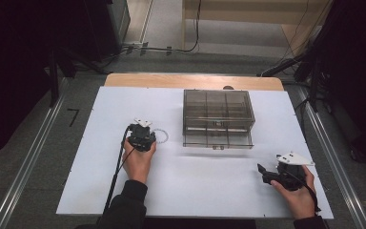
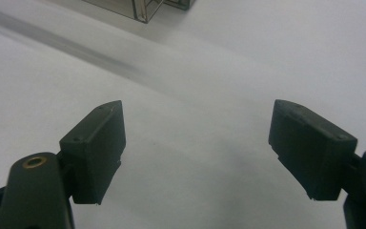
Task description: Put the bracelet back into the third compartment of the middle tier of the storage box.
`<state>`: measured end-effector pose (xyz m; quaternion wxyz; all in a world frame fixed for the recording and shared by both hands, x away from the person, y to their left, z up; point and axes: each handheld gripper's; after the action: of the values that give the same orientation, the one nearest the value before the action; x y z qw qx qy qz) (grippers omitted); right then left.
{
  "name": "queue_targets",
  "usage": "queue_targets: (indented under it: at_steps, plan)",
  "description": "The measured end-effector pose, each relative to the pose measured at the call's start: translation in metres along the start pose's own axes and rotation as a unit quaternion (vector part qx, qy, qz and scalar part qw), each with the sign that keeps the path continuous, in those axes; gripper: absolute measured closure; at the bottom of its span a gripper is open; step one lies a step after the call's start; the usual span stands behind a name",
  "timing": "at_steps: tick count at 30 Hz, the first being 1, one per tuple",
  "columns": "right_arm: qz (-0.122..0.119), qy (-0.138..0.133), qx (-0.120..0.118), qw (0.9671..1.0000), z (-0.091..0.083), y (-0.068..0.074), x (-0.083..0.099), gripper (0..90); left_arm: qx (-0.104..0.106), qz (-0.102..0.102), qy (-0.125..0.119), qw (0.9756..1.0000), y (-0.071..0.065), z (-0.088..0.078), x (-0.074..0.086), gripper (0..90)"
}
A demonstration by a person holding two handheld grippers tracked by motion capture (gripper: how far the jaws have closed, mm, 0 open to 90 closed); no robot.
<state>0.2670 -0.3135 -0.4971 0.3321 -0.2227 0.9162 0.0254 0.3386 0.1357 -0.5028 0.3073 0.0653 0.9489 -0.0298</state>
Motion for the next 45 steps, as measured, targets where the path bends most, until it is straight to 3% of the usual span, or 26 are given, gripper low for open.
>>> queue_targets:
  at_steps: [8, 13, 24, 28, 32, 45]
  plan:
    - [0.0, 0.001, 0.0, 1.0, 0.0, 0.0, 0.0, 18.4, 0.004, 0.002, -0.001, 1.0, -0.002, 0.0, 0.0, 85.4]
    - [-0.001, 0.0, 0.001, 1.0, 0.0, 0.0, 0.0, 18.4, -0.004, 0.011, -0.003, 0.9999, -0.004, 0.0, 0.001, 85.4]
    - [0.002, 0.001, 0.001, 1.0, 0.0, 0.0, 0.0, 18.4, 0.002, 0.018, -0.011, 0.9998, -0.002, 0.001, 0.003, 86.1]
    - [0.002, 0.001, 0.001, 1.0, 0.0, 0.0, 0.0, 18.4, 0.018, 0.009, -0.019, 0.9996, 0.002, 0.001, 0.005, 86.2]
    - [0.002, 0.0, 0.001, 1.0, 0.0, -0.001, 0.0, 18.4, 0.018, 0.01, -0.037, 0.9991, 0.002, 0.002, 0.01, 87.8]
    - [0.005, -0.001, 0.003, 1.0, -0.001, -0.002, 0.002, 18.4, 0.039, -0.003, -0.039, 0.9985, 0.007, 0.001, 0.011, 88.0]
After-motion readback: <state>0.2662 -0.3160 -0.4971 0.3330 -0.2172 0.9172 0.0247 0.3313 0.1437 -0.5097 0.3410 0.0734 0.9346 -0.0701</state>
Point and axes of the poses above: each handheld gripper's, and its own axes: z roughly forward along the jaws, x roughly out of its underside, y roughly to its left, and after that the axes turned 9 degrees about y, right-handed
